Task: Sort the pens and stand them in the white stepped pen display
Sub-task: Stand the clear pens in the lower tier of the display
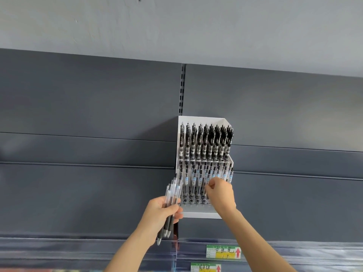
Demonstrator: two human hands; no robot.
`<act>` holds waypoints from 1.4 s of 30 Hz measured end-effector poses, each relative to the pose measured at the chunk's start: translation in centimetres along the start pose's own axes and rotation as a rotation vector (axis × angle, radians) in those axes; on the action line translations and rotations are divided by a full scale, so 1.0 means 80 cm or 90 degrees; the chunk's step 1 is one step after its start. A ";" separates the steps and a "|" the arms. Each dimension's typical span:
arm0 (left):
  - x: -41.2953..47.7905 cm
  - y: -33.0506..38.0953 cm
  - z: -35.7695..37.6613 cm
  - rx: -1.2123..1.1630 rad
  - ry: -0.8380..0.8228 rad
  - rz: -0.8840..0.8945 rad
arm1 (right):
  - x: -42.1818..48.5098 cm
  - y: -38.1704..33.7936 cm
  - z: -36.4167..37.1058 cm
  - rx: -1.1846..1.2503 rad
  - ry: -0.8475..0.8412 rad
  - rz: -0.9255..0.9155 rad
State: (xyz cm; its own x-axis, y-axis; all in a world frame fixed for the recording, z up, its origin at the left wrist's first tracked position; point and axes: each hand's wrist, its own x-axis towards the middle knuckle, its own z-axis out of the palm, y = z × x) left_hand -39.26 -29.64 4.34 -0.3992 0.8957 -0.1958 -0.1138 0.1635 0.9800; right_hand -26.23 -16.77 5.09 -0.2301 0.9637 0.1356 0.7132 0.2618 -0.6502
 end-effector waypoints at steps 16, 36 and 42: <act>0.002 0.012 0.025 -0.049 -0.117 -0.036 | -0.039 -0.027 -0.024 0.255 -0.201 -0.117; 0.010 0.000 0.018 0.011 -0.033 -0.040 | -0.011 -0.004 -0.063 0.218 0.020 -0.038; 0.010 -0.001 0.021 0.044 -0.059 -0.034 | 0.011 0.003 -0.057 0.118 0.099 -0.064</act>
State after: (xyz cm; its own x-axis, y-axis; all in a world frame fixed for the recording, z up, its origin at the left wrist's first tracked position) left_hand -38.06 -28.24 4.15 -0.3083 0.9188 -0.2466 -0.0681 0.2373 0.9691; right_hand -23.23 -15.58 8.43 -0.1786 0.9337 0.3103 0.5557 0.3560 -0.7513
